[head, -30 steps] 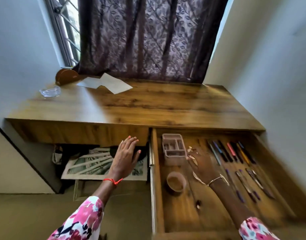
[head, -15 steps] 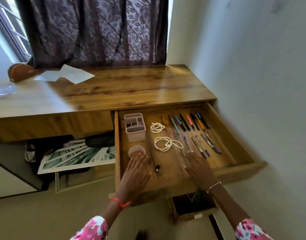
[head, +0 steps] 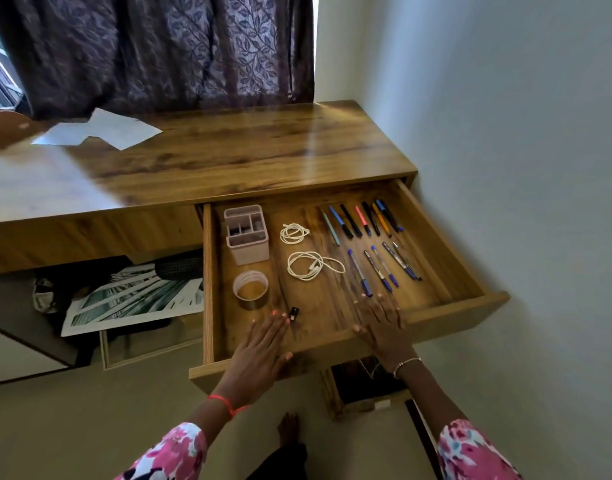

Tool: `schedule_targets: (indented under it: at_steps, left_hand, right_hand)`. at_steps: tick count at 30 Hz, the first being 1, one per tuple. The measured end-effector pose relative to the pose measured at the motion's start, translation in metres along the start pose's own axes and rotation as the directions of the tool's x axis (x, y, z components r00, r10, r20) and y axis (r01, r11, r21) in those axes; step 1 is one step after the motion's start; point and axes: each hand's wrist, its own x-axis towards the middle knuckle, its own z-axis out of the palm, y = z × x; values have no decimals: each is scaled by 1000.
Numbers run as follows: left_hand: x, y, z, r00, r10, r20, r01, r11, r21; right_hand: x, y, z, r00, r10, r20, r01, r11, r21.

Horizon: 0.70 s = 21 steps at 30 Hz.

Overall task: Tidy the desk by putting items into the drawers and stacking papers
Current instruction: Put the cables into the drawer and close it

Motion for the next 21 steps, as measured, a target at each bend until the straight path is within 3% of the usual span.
schedule_targets:
  at_steps: [21]
  left_hand:
    - [100, -82, 8, 1000, 26, -7, -26, 999, 19]
  right_hand:
    - [120, -24, -26, 997, 0, 80, -1, 1000, 17]
